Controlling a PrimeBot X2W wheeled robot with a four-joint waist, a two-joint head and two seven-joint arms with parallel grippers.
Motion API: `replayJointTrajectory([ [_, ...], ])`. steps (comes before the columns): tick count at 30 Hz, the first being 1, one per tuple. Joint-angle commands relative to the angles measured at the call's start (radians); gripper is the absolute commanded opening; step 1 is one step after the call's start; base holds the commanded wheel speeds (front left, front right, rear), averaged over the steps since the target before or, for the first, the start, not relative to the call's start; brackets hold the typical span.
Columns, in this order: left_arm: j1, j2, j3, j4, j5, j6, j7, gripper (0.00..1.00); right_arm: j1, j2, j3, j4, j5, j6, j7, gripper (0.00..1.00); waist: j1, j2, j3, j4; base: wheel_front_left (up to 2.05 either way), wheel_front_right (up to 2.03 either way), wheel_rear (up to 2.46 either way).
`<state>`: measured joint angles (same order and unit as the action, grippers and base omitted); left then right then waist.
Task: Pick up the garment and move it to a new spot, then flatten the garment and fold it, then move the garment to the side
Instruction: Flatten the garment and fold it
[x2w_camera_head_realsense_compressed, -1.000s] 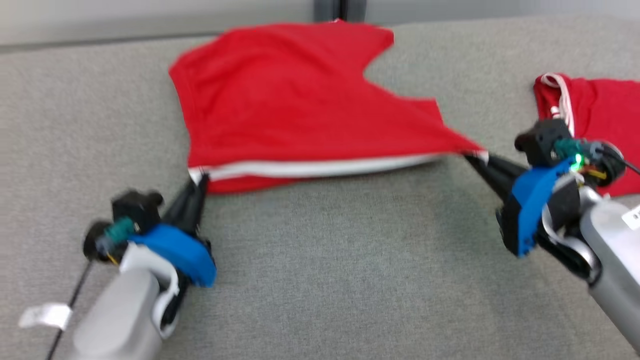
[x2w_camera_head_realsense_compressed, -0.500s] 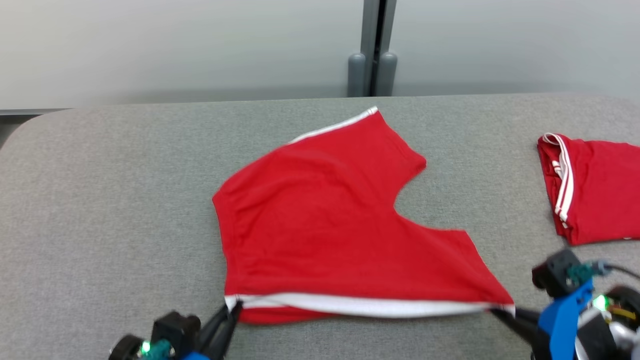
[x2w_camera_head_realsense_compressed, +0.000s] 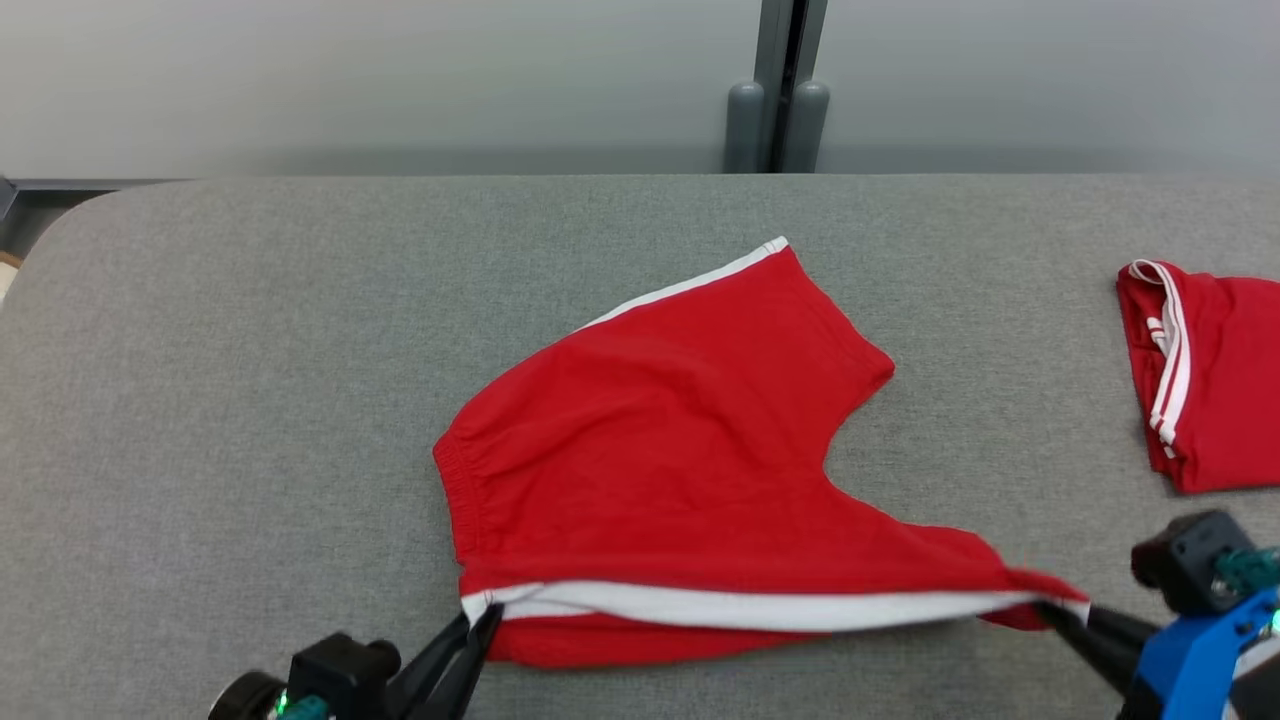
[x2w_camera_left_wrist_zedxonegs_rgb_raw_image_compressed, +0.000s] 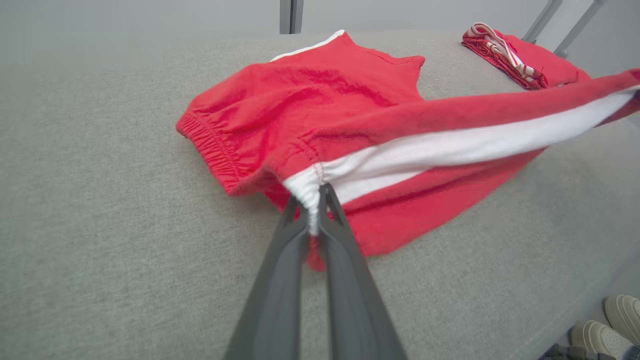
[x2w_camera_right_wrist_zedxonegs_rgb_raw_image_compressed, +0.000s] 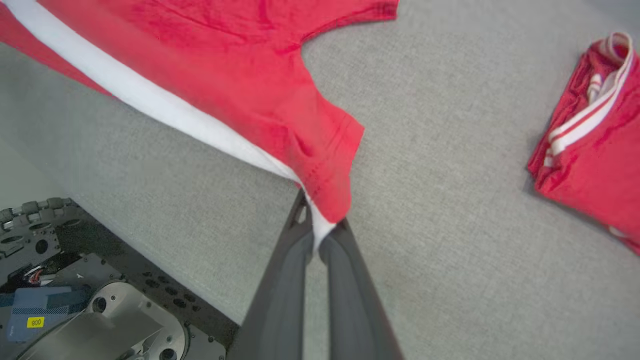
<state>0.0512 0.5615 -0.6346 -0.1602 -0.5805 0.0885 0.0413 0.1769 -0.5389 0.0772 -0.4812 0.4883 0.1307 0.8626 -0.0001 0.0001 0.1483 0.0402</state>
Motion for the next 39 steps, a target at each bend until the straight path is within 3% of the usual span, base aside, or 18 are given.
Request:
replayJointTrajectory([
  [1, -0.03, -0.006, 0.005, 0.007, 0.005, -0.001, -0.003, 0.0, -0.035, 0.002, -0.006, 0.0, -0.001, 0.0, -0.012, 0.0, 0.0001, -0.0001, 0.014, 0.01, 0.0, 0.0, 0.0],
  [9, -0.237, -0.13, 0.023, 0.16, -0.016, -0.063, -0.063, 0.0, -0.331, -0.038, 0.056, 0.169, -0.011, 0.0, -0.153, 0.0, 0.0001, -0.0001, 0.092, 0.068, 0.0, 0.0, 0.0],
  [15, -0.377, -0.218, 0.07, 0.314, -0.029, -0.062, -0.15, 0.0, -0.593, -0.043, 0.143, 0.352, 0.02, 0.0, -0.235, 0.0, 0.0001, -0.0001, 0.164, 0.105, 0.0, 0.0, 0.0],
  [23, -0.519, -0.31, 0.084, 0.48, -0.051, -0.104, -0.217, 0.0, -0.901, -0.05, 0.259, 0.593, 0.042, 0.0, -0.306, 0.0, 0.0001, -0.0001, 0.274, 0.155, 0.0, 0.0, 0.0],
  [29, -0.581, -0.361, 0.096, 0.574, -0.07, -0.121, -0.252, 0.0, -1.052, -0.053, 0.335, 0.732, 0.051, 0.0, -0.343, 0.0, 0.0001, -0.0001, 0.33, 0.181, 0.0, 0.0, 0.0],
  [37, -0.616, -0.391, 0.09, 0.655, -0.072, -0.147, -0.278, 0.0, -1.128, -0.047, 0.423, 0.854, 0.098, 0.0, -0.353, 0.0, 0.0001, -0.0001, 0.354, 0.194, 0.0, 0.0, 0.0],
  [38, -0.616, -0.393, 0.09, 0.662, -0.071, -0.148, -0.281, 0.0, -1.129, -0.046, 0.434, 0.865, 0.106, 0.0, -0.35, 0.09, 0.0001, -0.0001, 0.353, 0.194, 0.0, 0.0, 0.0],
  [39, -0.615, -0.393, 0.09, 0.669, -0.073, -0.149, -0.28, 0.02, -1.13, -0.044, 0.446, 0.873, 0.116, 0.0, -0.349, 0.49, 0.0001, -0.0001, 0.349, 0.192, 0.0, 0.0, 0.0],
])
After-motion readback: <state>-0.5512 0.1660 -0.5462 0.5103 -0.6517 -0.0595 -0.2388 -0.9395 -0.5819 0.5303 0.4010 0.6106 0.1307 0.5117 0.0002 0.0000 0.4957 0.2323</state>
